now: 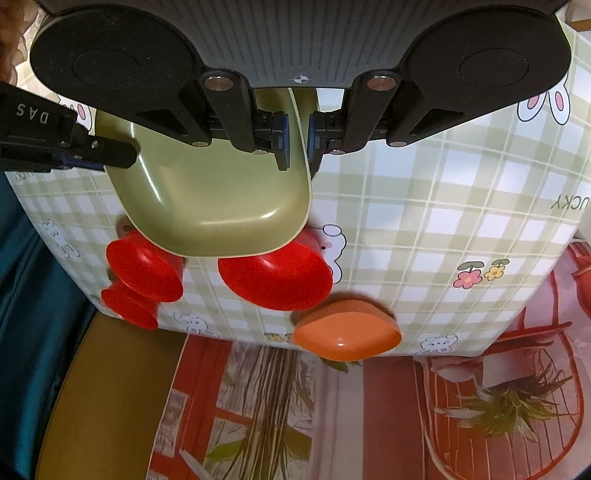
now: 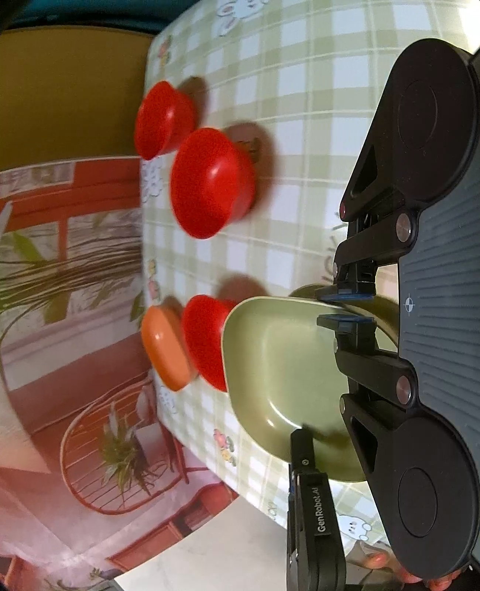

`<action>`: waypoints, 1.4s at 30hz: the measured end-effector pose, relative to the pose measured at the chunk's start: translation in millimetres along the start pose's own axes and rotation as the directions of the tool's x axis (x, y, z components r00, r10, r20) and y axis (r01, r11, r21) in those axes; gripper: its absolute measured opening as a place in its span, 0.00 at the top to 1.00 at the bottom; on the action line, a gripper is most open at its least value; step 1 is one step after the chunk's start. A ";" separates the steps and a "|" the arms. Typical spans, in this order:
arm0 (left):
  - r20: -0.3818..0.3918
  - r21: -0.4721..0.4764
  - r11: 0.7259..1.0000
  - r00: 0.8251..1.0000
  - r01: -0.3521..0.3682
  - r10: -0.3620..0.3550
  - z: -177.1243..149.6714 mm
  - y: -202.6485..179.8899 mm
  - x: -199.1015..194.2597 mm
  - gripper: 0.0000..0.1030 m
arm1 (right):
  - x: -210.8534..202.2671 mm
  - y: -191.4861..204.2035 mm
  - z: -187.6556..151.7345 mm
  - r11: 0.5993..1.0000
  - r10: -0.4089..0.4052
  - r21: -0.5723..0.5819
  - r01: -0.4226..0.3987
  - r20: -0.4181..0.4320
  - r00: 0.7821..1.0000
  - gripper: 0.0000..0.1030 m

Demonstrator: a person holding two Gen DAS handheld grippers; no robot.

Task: Organize plates and bowls

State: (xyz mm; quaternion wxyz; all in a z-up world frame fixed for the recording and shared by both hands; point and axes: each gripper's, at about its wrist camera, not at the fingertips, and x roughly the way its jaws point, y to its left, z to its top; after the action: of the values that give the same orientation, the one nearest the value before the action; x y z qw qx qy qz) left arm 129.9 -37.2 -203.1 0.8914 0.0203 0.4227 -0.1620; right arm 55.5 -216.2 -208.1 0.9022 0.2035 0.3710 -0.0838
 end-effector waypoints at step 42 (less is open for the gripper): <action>-0.049 -0.053 0.998 0.998 -0.036 0.033 -8.5 8.1 19.4 0.89 | 20.2 -1.5 -10.4 1.000 -0.029 -0.012 0.029 -0.034 0.999 0.81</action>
State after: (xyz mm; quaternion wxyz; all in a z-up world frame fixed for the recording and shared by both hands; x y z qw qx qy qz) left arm 137.5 -33.3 -224.1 0.8839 0.0074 0.4480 -0.1344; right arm 62.7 -213.1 -229.5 0.8956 0.1946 0.3895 -0.0912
